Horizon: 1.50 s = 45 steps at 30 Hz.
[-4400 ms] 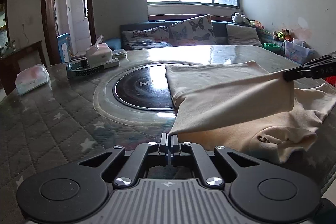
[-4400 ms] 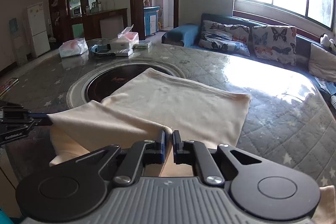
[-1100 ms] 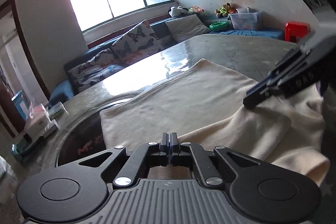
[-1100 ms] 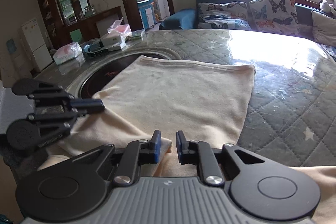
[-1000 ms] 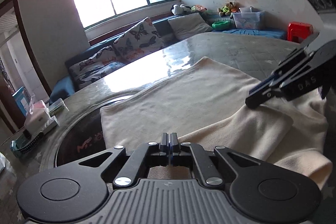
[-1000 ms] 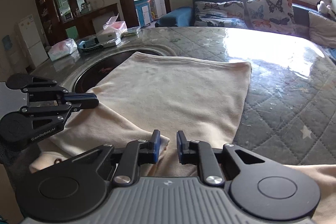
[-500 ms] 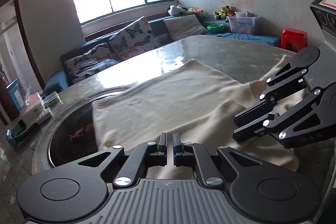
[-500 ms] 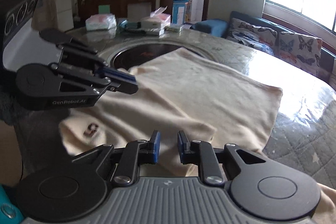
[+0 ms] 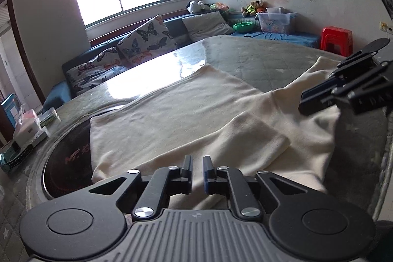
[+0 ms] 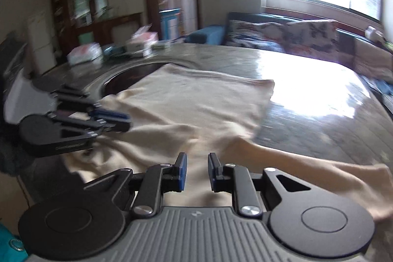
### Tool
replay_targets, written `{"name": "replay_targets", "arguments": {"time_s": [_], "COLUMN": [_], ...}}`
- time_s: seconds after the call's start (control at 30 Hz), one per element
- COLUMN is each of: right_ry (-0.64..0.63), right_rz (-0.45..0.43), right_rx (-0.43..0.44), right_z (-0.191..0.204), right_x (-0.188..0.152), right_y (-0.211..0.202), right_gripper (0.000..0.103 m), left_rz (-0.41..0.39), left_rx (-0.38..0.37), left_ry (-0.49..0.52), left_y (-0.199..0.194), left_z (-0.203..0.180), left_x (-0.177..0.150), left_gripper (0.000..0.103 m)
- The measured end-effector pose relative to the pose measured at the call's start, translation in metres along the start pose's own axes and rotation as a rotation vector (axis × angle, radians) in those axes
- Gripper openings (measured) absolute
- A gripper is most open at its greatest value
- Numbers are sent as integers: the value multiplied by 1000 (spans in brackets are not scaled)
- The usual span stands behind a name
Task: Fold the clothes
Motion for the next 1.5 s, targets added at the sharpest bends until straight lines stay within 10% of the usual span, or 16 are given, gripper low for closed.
{"name": "replay_targets", "arguments": {"time_s": [0.4, 0.67, 0.97, 1.5], "right_ry": [397, 526, 500, 355], "right_rz": [42, 40, 42, -141], "right_rx": [-425, -487, -463, -86], "right_z": [-172, -206, -191, -104], "right_x": [-43, -61, -55, 62], "right_y": [-7, -4, -4, -51], "right_gripper": [33, 39, 10, 8], "left_rz": [-13, 0, -32, -87], "left_rx": [-27, -9, 24, 116], "left_ry": [-19, -70, -103, -199], "left_y": [9, 7, -5, -49], "left_z": [-32, -31, -27, 16], "left_x": [16, 14, 13, -8], "left_gripper": [49, 70, 102, 103]}}
Point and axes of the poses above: each gripper's, at about its wrist camera, not at the fingertips, and y roughly the way its jaws point, z to its left, x to its top, the point moved 7 cm from there along y, roughly the way its jaws point, and after that the axes turned 13 degrees about -x, right-handed, at the moved point
